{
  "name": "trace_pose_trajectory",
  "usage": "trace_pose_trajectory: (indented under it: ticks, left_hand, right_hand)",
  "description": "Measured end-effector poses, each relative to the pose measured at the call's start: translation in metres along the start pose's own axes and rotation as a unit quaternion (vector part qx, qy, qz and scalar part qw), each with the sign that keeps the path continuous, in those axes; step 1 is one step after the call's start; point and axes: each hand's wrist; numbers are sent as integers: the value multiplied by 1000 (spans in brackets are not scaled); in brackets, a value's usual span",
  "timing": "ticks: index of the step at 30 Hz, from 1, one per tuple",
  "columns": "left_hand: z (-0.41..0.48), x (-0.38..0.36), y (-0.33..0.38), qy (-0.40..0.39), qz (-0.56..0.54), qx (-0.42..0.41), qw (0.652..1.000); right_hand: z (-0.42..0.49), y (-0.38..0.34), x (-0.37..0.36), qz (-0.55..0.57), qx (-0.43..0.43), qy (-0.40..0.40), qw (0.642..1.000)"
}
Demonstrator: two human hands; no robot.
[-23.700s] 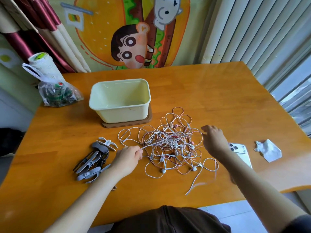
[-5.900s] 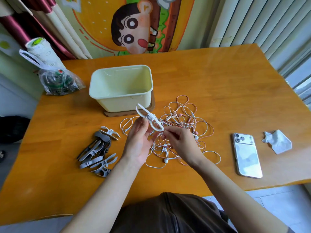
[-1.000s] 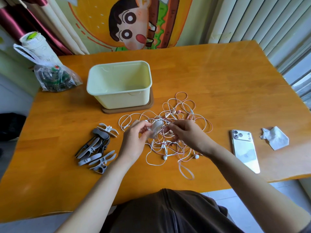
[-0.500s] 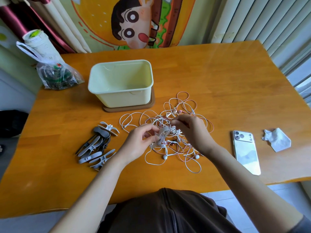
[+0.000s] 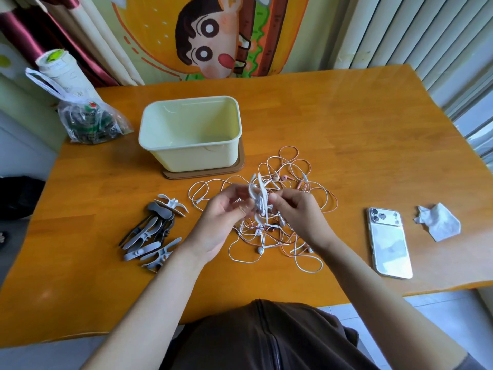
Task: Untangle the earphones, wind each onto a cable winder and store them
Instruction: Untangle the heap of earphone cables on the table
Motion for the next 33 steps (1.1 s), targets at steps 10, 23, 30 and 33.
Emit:
trace_pose_trajectory:
  ticks: [10, 23, 30, 33]
  left_hand:
    - [8, -3, -7, 124, -145, 33, 981]
    - [15, 12, -24, 217, 278, -110, 929]
    - [5, 9, -26, 112, 386, -136, 905]
    - [6, 7, -23, 81, 386, -120, 911]
  right_hand:
    - [-15, 3, -20, -18, 5, -25, 1000]
    - [-24, -2, -17, -108, 76, -90, 987]
    - [-2, -4, 7, -163, 116, -11, 980]
    - [6, -2, 13, -182, 130, 7, 975]
Point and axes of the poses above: each hand's wrist, its own z-axis towards the middle knuckle, its own x-axis out of the back of the hand, y = z × x, and after that the axes turned 8 degrees about y, right-handed
